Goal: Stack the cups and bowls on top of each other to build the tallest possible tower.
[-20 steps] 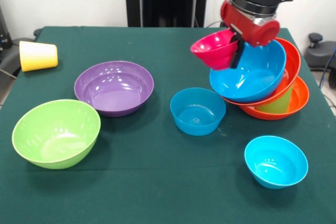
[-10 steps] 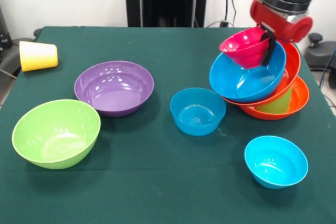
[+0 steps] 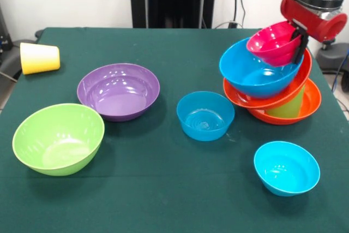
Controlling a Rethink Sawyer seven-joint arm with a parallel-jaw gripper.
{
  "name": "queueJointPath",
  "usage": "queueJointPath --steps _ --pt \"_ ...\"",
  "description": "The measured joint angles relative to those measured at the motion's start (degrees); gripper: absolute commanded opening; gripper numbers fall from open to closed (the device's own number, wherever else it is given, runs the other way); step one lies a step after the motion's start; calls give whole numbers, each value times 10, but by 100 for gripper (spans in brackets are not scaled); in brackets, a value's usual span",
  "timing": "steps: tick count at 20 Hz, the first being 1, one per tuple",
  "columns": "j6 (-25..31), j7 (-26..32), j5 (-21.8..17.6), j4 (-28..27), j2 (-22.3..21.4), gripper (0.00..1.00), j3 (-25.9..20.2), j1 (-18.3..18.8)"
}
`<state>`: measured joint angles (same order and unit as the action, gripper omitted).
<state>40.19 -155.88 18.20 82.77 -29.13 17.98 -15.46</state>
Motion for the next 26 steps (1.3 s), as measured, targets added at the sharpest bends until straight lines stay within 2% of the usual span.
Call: queueJointPath --steps 19,26 --pt "6 0 1 -2 6 0 9 -8" --pt "6 -1 22 -25 23 0 19 -19"
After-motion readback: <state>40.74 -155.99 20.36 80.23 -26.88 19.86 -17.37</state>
